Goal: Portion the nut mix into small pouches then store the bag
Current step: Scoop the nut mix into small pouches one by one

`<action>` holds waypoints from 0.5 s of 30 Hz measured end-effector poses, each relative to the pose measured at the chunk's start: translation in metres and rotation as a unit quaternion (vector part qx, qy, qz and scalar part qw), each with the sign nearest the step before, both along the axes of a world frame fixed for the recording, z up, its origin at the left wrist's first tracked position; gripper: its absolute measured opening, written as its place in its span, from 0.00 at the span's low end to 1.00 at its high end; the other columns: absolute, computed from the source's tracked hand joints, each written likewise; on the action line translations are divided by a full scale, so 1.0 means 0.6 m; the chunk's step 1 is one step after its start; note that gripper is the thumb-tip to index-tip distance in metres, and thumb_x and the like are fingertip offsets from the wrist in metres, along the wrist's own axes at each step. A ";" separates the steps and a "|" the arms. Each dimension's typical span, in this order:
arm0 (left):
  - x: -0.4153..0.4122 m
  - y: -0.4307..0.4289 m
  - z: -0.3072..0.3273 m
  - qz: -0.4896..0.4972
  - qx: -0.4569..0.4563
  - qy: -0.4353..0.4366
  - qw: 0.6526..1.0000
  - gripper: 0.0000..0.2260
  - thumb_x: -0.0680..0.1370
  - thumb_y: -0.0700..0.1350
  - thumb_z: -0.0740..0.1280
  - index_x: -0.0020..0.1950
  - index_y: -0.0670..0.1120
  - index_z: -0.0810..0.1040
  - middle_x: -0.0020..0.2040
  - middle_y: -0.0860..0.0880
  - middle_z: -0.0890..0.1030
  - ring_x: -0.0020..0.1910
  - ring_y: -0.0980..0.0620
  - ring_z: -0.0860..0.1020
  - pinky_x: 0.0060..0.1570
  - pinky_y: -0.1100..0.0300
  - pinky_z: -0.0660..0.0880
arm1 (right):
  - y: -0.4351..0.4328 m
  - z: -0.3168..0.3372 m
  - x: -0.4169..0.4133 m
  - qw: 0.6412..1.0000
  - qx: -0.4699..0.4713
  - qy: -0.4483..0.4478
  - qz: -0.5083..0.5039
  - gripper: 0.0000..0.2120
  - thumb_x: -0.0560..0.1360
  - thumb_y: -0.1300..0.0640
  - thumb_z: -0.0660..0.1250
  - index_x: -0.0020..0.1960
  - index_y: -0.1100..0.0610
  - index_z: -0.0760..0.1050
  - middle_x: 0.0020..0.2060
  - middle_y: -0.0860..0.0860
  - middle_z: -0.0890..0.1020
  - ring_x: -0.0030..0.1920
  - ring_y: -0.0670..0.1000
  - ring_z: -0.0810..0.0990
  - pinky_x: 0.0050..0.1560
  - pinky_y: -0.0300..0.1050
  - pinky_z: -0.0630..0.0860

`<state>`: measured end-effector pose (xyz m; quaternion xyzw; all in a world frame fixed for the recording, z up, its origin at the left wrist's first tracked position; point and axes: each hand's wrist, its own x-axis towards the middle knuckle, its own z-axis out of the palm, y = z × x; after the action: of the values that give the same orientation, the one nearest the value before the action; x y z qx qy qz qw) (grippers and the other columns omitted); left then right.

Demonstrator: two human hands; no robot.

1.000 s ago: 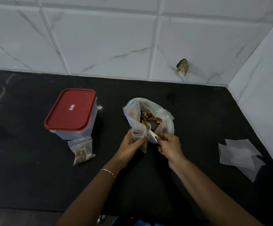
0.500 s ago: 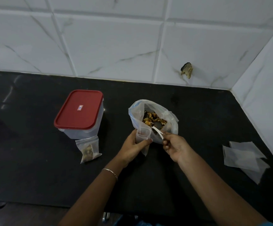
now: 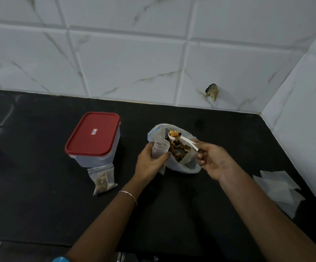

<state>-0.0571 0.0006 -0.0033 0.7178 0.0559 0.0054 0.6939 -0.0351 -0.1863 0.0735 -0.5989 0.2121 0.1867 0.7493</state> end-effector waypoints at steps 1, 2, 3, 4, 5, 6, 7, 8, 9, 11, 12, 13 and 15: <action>0.007 -0.001 0.006 -0.003 0.011 -0.002 1.000 0.15 0.73 0.47 0.73 0.57 0.59 0.73 0.57 0.53 0.80 0.57 0.55 0.79 0.56 0.51 0.79 | -0.001 0.007 0.000 1.000 0.004 -0.012 0.005 0.10 0.78 0.63 0.63 0.53 0.60 0.81 0.33 0.50 0.77 0.27 0.43 0.69 0.27 0.35 0.62; 0.013 -0.003 0.011 -0.007 0.022 -0.003 1.000 0.15 0.72 0.49 0.73 0.55 0.59 0.74 0.56 0.53 0.81 0.56 0.56 0.80 0.55 0.50 0.79 | -0.001 0.014 -0.001 1.000 0.004 -0.021 0.010 0.10 0.78 0.63 0.63 0.53 0.61 0.81 0.32 0.50 0.77 0.27 0.43 0.69 0.27 0.35 0.62; 0.018 -0.005 0.016 -0.011 0.030 -0.005 0.999 0.15 0.70 0.52 0.74 0.54 0.58 0.75 0.54 0.53 0.82 0.54 0.56 0.80 0.55 0.50 0.80 | -0.001 0.021 -0.002 0.999 0.000 -0.031 0.014 0.09 0.78 0.63 0.63 0.53 0.61 0.81 0.32 0.50 0.77 0.27 0.43 0.69 0.27 0.35 0.62; 0.023 -0.008 0.021 -0.014 0.038 -0.009 0.999 0.16 0.68 0.55 0.74 0.53 0.57 0.76 0.53 0.53 0.82 0.53 0.56 0.81 0.54 0.50 0.80 | -0.001 0.028 -0.003 0.999 -0.007 -0.040 0.016 0.09 0.77 0.63 0.63 0.52 0.61 0.82 0.33 0.51 0.78 0.27 0.43 0.69 0.27 0.35 0.63; 0.027 -0.011 0.026 -0.014 0.047 -0.014 0.999 0.18 0.65 0.57 0.73 0.53 0.57 0.77 0.51 0.53 0.83 0.51 0.56 0.82 0.53 0.49 0.80 | -0.002 0.034 -0.004 0.998 -0.019 -0.049 0.019 0.09 0.77 0.64 0.63 0.52 0.61 0.82 0.33 0.51 0.78 0.27 0.43 0.70 0.26 0.35 0.63; 0.031 -0.014 0.029 -0.012 0.053 -0.021 0.998 0.18 0.64 0.57 0.72 0.53 0.56 0.78 0.50 0.53 0.84 0.50 0.56 0.82 0.52 0.49 0.81 | -0.001 0.039 -0.004 0.997 -0.036 -0.059 0.023 0.09 0.77 0.64 0.63 0.51 0.60 0.82 0.34 0.52 0.79 0.27 0.43 0.71 0.25 0.35 0.64; 0.036 -0.017 0.031 -0.011 0.057 -0.027 0.998 0.17 0.65 0.55 0.73 0.53 0.56 0.78 0.50 0.53 0.84 0.50 0.56 0.82 0.52 0.49 0.80 | -0.001 0.043 -0.003 0.996 -0.057 -0.071 0.026 0.09 0.77 0.64 0.64 0.51 0.60 0.83 0.35 0.52 0.80 0.27 0.44 0.71 0.25 0.35 0.64; 0.038 -0.020 0.034 -0.011 0.060 -0.032 0.998 0.16 0.67 0.53 0.73 0.53 0.56 0.78 0.50 0.53 0.84 0.50 0.57 0.82 0.53 0.49 0.80 | -0.001 0.046 -0.002 0.993 -0.079 -0.084 0.029 0.09 0.77 0.64 0.64 0.50 0.60 0.83 0.35 0.53 0.80 0.27 0.44 0.72 0.26 0.36 0.64; 0.041 -0.023 0.037 -0.010 0.059 -0.035 0.998 0.14 0.69 0.51 0.73 0.54 0.56 0.78 0.50 0.54 0.83 0.50 0.57 0.82 0.53 0.50 0.80 | -0.001 0.047 -0.001 0.989 -0.102 -0.099 0.031 0.09 0.77 0.63 0.64 0.50 0.60 0.83 0.36 0.54 0.81 0.27 0.44 0.72 0.26 0.36 0.64; 0.045 -0.027 0.040 -0.007 0.052 -0.041 0.998 0.12 0.72 0.48 0.73 0.53 0.57 0.78 0.51 0.55 0.83 0.51 0.58 0.81 0.54 0.51 0.80 | 0.000 0.049 -0.002 0.980 -0.147 -0.131 0.039 0.09 0.77 0.63 0.64 0.49 0.58 0.83 0.40 0.56 0.83 0.27 0.45 0.73 0.25 0.36 0.65; 0.046 -0.029 0.042 -0.006 0.050 -0.042 0.998 0.12 0.72 0.47 0.73 0.53 0.57 0.78 0.50 0.55 0.83 0.50 0.59 0.81 0.54 0.52 0.80 | 0.000 0.050 -0.002 0.973 -0.168 -0.151 0.043 0.09 0.77 0.63 0.64 0.49 0.58 0.83 0.42 0.56 0.83 0.27 0.45 0.74 0.25 0.36 0.66; 0.048 -0.032 0.042 -0.004 0.048 -0.043 0.998 0.12 0.72 0.48 0.73 0.53 0.56 0.78 0.50 0.55 0.83 0.50 0.59 0.81 0.54 0.52 0.80 | 0.000 0.050 -0.001 0.965 -0.193 -0.173 0.049 0.09 0.77 0.63 0.64 0.50 0.57 0.83 0.42 0.55 0.83 0.27 0.45 0.74 0.25 0.35 0.67; 0.050 -0.038 0.044 0.000 0.042 -0.045 0.998 0.14 0.69 0.52 0.73 0.53 0.54 0.80 0.49 0.54 0.84 0.49 0.57 0.82 0.53 0.51 0.80 | 0.000 0.051 -0.001 0.929 -0.276 -0.236 0.071 0.10 0.78 0.62 0.63 0.51 0.54 0.83 0.42 0.51 0.82 0.29 0.43 0.75 0.30 0.35 0.70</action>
<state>-0.0268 -0.0221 0.0230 0.7451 0.0246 0.0399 0.6653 -0.0359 -0.1861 0.1041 -0.8224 0.0294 0.0262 0.5675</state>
